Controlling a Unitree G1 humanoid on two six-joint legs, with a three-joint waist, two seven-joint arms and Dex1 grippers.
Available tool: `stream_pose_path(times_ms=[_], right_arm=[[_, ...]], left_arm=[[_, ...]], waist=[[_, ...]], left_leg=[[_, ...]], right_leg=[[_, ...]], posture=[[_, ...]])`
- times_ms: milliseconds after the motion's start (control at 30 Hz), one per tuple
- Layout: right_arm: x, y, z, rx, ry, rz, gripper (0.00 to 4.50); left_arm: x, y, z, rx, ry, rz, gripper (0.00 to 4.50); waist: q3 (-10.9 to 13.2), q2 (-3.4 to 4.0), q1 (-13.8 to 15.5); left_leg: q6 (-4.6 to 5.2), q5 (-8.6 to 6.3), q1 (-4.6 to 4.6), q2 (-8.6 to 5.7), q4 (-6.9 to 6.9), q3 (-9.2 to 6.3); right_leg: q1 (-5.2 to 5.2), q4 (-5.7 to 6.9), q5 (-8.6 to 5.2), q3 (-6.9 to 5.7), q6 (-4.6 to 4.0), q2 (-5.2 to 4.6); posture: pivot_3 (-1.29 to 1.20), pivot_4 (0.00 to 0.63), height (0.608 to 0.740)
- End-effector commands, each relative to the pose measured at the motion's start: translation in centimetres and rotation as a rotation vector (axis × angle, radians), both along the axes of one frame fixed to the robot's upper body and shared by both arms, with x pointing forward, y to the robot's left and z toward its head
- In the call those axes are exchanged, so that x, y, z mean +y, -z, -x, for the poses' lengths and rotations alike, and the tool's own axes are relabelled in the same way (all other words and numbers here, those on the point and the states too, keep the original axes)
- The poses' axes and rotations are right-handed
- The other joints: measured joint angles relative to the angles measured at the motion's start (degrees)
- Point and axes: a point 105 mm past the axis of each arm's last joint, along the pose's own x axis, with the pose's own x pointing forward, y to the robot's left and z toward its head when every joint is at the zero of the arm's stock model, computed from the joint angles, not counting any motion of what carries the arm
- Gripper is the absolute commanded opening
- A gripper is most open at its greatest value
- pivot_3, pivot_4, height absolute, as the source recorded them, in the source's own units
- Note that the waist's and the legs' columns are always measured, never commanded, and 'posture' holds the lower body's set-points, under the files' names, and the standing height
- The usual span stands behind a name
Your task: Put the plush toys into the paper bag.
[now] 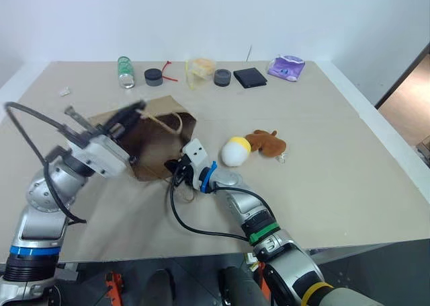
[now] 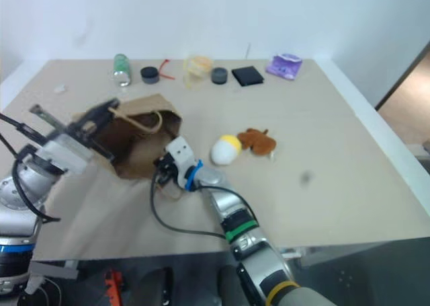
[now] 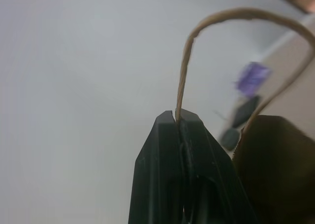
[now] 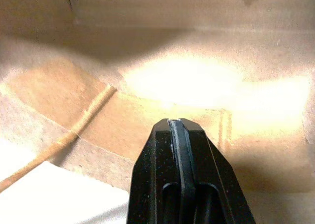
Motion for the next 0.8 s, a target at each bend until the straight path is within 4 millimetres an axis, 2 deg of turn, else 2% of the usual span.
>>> stream_pose_path(times_ms=[33,100,233,367,433,467,500,533,600,667,700,800], right_arm=[[-0.4,1.2,0.2,0.035,0.003,0.018,0.05],[-0.3,0.5,0.3,0.008,-0.008,-0.007,0.05],[-0.1,-2.5,0.9,-0.089,-0.067,-0.125,0.05],[-1.3,-6.2,1.6,-0.192,-0.127,-0.229,1.23],[-2.7,-8.5,2.0,-0.261,-0.141,-0.264,2.22],[-3.6,-9.3,2.3,-0.280,-0.154,-0.264,2.65],[-4.8,-10.0,2.6,-0.291,-0.164,-0.261,3.01],[-5.8,-10.4,2.8,-0.290,-0.166,-0.250,3.60],[-7.8,-10.8,2.6,-0.282,-0.135,-0.221,4.48],[-10.8,-10.9,1.4,-0.255,-0.035,-0.160,4.50],[-12.0,-10.5,0.8,-0.242,0.017,-0.106,4.50],[-14.8,-8.4,-0.6,-0.188,0.123,0.066,4.50]], left_arm=[[0.0,-1.1,0.6,-0.043,0.000,0.024,0.00],[-0.3,-0.4,0.5,-0.015,0.013,0.017,0.00],[-1.0,1.0,0.5,0.042,0.038,0.001,0.00],[-1.3,1.5,0.4,0.075,0.050,0.003,0.00],[-1.5,1.6,0.5,0.081,0.057,0.004,0.00],[-1.5,1.6,0.5,0.081,0.059,0.006,0.43],[-1.6,1.7,0.5,0.086,0.064,0.009,0.57],[-1.7,1.7,0.6,0.088,0.067,0.010,1.01],[-1.7,1.7,0.7,0.092,0.074,0.013,1.96],[-1.7,1.8,0.8,0.095,0.076,0.014,2.92],[-1.6,1.9,0.8,0.097,0.076,0.013,3.26],[-1.6,2.0,0.9,0.101,0.079,0.012,4.33]], waist=[[0.0,-0.02,0.0],[0.0,-0.02,0.0],[0.0,-0.01,0.0],[0.0,0.01,0.0],[0.0,0.02,0.0],[0.0,0.02,0.0],[0.0,0.02,0.1],[0.0,0.01,0.2],[0.0,0.01,0.2],[0.0,0.02,0.1],[0.0,0.02,0.1],[0.0,0.04,0.1]], left_leg=[[0.00,0.00,-0.01,0.00,0.00,0.00],[0.00,0.00,-0.01,0.00,-0.04,0.00],[0.00,0.00,-0.05,0.00,-0.08,0.00],[-0.01,0.00,-0.28,0.00,-0.07,0.00],[-0.01,0.00,-0.27,0.00,-0.07,-0.01],[-0.01,0.00,-0.27,0.00,-0.07,-0.01],[-0.01,0.00,-0.28,0.00,-0.07,-0.01],[-0.01,0.00,-0.29,0.00,-0.07,-0.01],[-0.01,0.00,-0.28,-0.01,-0.07,0.00],[-0.02,0.00,-0.26,-0.01,-0.07,0.01],[-0.01,0.00,-0.26,-0.01,-0.08,0.02],[-0.01,0.00,-0.25,-0.01,-0.08,0.03]], right_leg=[[0.00,-0.01,0.00,0.00,0.00,0.00],[-0.02,-0.01,-0.02,0.00,-0.02,0.00],[-0.06,-0.01,-0.06,0.00,-0.02,0.00],[-0.26,-0.01,-0.05,0.01,0.00,0.01],[-0.26,-0.01,-0.05,0.00,0.00,0.02],[-0.26,-0.01,-0.05,0.00,0.00,0.02],[-0.25,-0.01,-0.05,0.00,0.00,0.01],[-0.25,-0.02,-0.07,0.00,0.02,0.00],[-0.23,-0.04,-0.09,0.00,0.04,-0.02],[-0.24,-0.05,-0.09,0.01,0.02,-0.03],[-0.24,-0.05,-0.08,0.01,0.02,-0.03],[-0.26,-0.05,-0.06,0.02,-0.01,-0.03]], posture=[[0.00,0.150,0.740],[0.00,0.150,0.740],[0.00,0.150,0.740],[0.00,0.150,0.740],[0.00,0.150,0.740],[0.00,0.150,0.740],[0.00,0.150,0.740],[0.00,0.150,0.740],[0.00,0.150,0.740],[0.00,0.150,0.740],[0.00,0.150,0.740],[0.00,0.150,0.740]])
